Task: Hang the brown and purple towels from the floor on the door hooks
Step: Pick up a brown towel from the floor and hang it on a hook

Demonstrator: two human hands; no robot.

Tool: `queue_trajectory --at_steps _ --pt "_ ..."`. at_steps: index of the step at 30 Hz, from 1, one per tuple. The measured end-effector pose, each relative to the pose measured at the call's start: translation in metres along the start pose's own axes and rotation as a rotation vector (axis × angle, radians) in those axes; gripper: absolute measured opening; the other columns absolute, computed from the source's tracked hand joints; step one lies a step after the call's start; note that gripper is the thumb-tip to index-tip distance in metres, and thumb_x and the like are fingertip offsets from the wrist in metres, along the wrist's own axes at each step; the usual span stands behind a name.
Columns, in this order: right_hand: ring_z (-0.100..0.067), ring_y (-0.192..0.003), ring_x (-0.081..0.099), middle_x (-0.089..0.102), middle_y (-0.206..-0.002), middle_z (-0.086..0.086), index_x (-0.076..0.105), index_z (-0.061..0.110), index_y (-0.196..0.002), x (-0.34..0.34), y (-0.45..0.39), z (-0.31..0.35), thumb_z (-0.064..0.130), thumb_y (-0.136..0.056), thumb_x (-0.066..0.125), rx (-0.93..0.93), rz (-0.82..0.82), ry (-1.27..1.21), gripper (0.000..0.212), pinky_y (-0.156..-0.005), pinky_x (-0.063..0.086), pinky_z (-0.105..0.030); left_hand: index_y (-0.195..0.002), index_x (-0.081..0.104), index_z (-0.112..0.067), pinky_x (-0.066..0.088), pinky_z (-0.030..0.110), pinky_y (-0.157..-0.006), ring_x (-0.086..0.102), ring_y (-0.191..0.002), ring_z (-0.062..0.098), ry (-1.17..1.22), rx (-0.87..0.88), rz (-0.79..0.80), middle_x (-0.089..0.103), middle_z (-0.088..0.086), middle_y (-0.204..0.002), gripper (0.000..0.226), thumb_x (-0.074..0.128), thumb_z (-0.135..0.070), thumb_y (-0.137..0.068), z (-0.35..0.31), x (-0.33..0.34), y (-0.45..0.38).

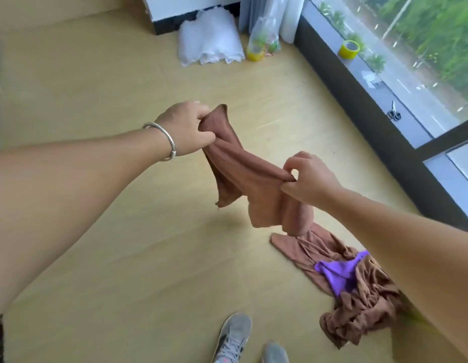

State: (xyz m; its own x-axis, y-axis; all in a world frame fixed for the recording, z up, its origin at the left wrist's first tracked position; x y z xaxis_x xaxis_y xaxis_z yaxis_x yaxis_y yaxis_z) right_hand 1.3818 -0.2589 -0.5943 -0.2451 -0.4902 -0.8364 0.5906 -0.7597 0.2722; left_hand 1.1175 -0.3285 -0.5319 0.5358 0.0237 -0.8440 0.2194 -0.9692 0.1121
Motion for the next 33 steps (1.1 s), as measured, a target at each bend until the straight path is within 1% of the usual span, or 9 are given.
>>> queue_trajectory --at_steps 3,9,13,16,21,24,28,31,33 --pt "-0.022 -0.075 0.061 0.063 -0.081 0.001 0.057 0.022 -0.078 0.005 -0.002 0.042 0.023 -0.068 0.058 -0.08 0.103 -0.048 0.01 -0.063 0.05 -0.034 -0.073 0.056 -0.015 0.046 0.037 -0.066 0.055 -0.072 0.026 0.134 -0.153 -0.116 0.06 0.008 -0.076 0.01 0.062 -0.022 -0.069 0.032 -0.028 0.033" --pt "-0.008 -0.046 0.052 0.057 -0.053 0.011 0.049 0.044 -0.066 0.037 0.039 0.098 0.062 -0.05 0.046 -0.235 0.335 -0.094 0.024 -0.04 0.036 -0.02 -0.086 0.057 -0.024 0.042 0.02 -0.055 0.054 -0.059 0.008 0.358 -0.4 -0.235 0.063 -0.005 -0.071 0.026 0.065 -0.004 -0.071 0.058 -0.043 0.111" --pt "-0.011 -0.074 0.064 0.065 -0.083 0.01 0.048 0.037 -0.096 0.076 0.06 0.1 0.038 -0.06 0.058 -0.16 0.53 -0.013 0.037 -0.054 0.043 -0.022 -0.102 0.061 -0.027 0.047 0.022 -0.066 0.063 -0.076 0.007 0.381 -0.532 -0.112 0.07 -0.011 -0.087 0.044 0.057 0.002 -0.069 0.069 -0.031 0.164" --pt "-0.01 -0.072 0.067 0.069 -0.084 0.008 0.043 0.042 -0.121 0.114 0.079 0.096 0.02 -0.067 0.059 -0.084 0.73 0.019 0.061 -0.059 0.049 -0.025 -0.085 0.066 -0.024 0.041 0.026 -0.062 0.056 -0.069 0.016 0.276 -0.591 0.049 0.063 -0.007 -0.073 0.033 0.057 0.002 -0.067 0.084 -0.013 0.204" --pt "-0.019 -0.087 0.069 0.071 -0.096 0.001 0.051 0.046 -0.105 0.164 0.119 0.088 0.022 -0.069 0.067 0.01 1.031 0.007 0.046 -0.083 0.056 -0.038 -0.073 0.067 -0.019 0.039 0.022 -0.054 0.051 -0.057 0.012 0.193 -0.66 0.253 0.056 -0.012 -0.053 0.028 0.055 0.005 -0.066 0.097 0.024 0.253" --pt "-0.024 -0.103 0.065 0.068 -0.109 -0.005 0.057 0.033 -0.106 0.185 0.145 0.089 0.028 -0.071 0.075 0.022 1.181 0.012 0.039 -0.093 0.053 -0.04 -0.071 0.064 -0.023 0.041 0.018 -0.049 0.053 -0.055 0.009 0.261 -0.608 0.251 0.056 -0.014 -0.052 0.025 0.065 0.002 -0.069 0.094 0.036 0.266" --pt "-0.019 -0.121 0.053 0.061 -0.124 0.0 0.059 0.036 -0.109 0.193 0.16 0.091 0.05 -0.065 0.08 0.116 1.364 -0.026 0.05 -0.095 0.048 -0.034 -0.078 0.066 -0.044 0.04 0.009 -0.049 0.058 -0.059 -0.006 0.234 -0.407 0.386 0.065 -0.025 -0.068 0.025 0.083 -0.031 -0.064 0.07 0.034 0.269" --pt "-0.011 -0.126 0.045 0.055 -0.131 0.014 0.055 0.037 -0.124 0.191 0.153 0.101 0.073 -0.05 0.076 0.009 1.334 -0.01 0.085 -0.103 0.041 -0.035 -0.082 0.07 -0.047 0.042 0.006 -0.06 0.061 -0.076 -0.011 0.264 -0.318 0.397 0.068 -0.028 -0.082 0.019 0.08 -0.051 -0.066 0.058 0.025 0.273" --pt "-0.01 -0.126 0.045 0.059 -0.127 0.018 0.059 0.041 -0.12 0.192 0.147 0.106 0.08 -0.043 0.073 -0.058 1.276 -0.011 0.088 -0.109 0.033 -0.039 -0.081 0.071 -0.046 0.042 0.011 -0.067 0.062 -0.08 -0.01 0.27 -0.293 0.334 0.069 -0.027 -0.083 0.009 0.074 -0.05 -0.074 0.059 0.017 0.273"
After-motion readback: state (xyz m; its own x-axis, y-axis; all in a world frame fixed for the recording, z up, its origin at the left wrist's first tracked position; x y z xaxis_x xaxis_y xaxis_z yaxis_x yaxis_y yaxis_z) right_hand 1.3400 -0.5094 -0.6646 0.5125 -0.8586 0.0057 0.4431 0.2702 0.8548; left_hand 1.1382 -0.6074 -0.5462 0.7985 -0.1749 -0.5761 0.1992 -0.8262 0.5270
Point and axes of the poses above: each hand's wrist, its own y-axis away from the middle knuckle, its own x-axis out of the palm, z = x × y, the point moved 2 cm from there along -y, towards the middle knuckle
